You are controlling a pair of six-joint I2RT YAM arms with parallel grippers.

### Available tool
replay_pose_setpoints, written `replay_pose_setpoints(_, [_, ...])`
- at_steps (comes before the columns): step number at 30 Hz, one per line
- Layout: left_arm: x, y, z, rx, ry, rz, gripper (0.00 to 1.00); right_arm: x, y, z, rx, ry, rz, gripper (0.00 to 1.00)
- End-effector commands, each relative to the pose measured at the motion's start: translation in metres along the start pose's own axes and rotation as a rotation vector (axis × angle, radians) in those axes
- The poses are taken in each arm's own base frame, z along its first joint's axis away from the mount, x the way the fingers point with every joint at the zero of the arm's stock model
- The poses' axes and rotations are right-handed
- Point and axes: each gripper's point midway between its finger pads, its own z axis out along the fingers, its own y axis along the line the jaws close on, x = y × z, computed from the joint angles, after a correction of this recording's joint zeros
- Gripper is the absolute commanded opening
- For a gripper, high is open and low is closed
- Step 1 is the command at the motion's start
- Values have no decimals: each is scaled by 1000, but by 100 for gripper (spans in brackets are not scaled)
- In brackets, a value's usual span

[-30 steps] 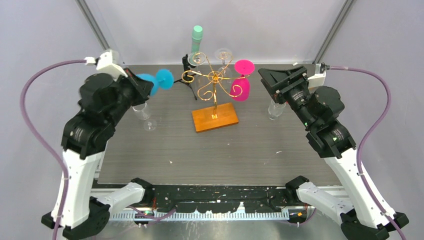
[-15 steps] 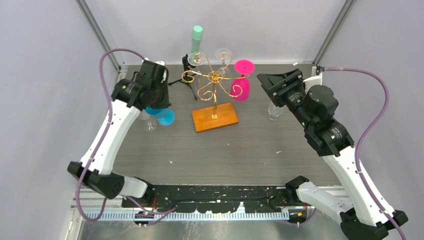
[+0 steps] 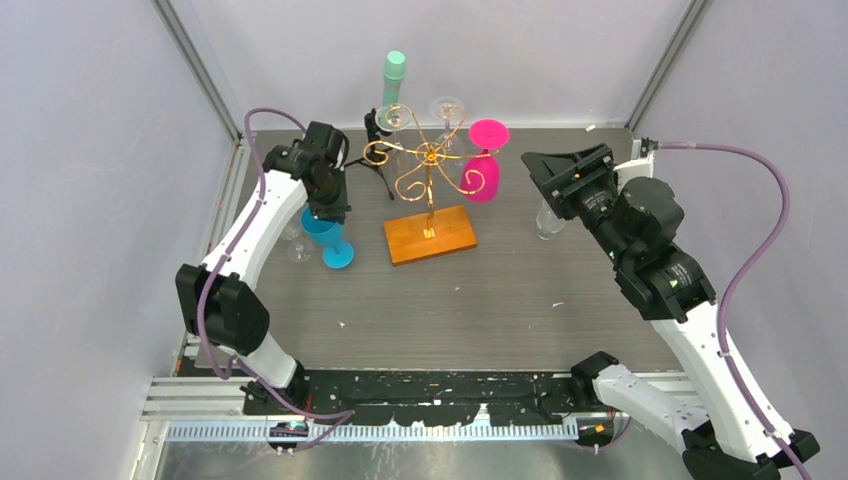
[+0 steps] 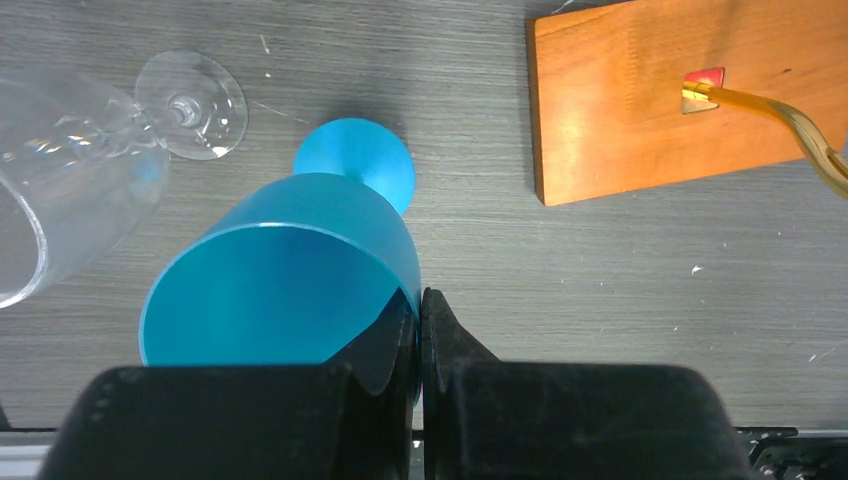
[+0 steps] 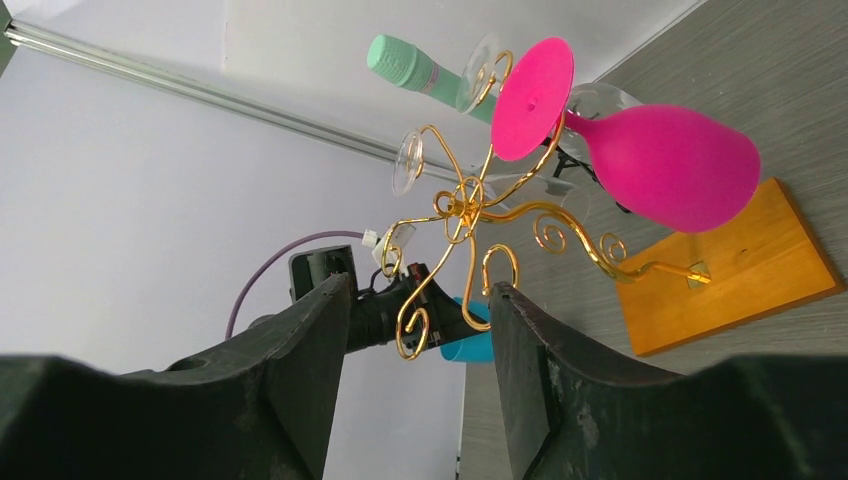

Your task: Take the wine glass off the wine glass rack

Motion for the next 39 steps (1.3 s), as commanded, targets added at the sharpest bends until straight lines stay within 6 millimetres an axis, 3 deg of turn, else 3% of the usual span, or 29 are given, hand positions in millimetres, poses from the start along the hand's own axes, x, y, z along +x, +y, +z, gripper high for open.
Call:
replay_pose_setpoints(1, [-14, -6, 12, 53, -45, -56, 0, -8, 4, -5, -13, -37, -10, 58])
replay_pose_setpoints(8, [-21, 3, 34, 32, -86, -104, 0, -7, 3, -5, -8, -33, -8, 58])
replay_pose_setpoints(15, [-28, 7, 28, 10, -110, -94, 23, -4, 0, -4, 1, -24, -4, 58])
replay_pose_setpoints(19, [-40, 8, 5, 19, -179, -94, 38, -2, -4, -1, 18, -15, -19, 58])
replay_pose_setpoints(27, [-52, 7, -64, 79, -302, -99, 60, -1, -16, 15, 111, 15, -164, 66])
replay_pose_setpoints(34, [-45, -1, -135, 224, -473, -91, 96, -5, -29, 55, 190, 38, -256, 70])
replay_pose_setpoints(39, [-29, -6, -166, 315, -522, -73, 100, -14, -36, 91, 191, 61, -254, 71])
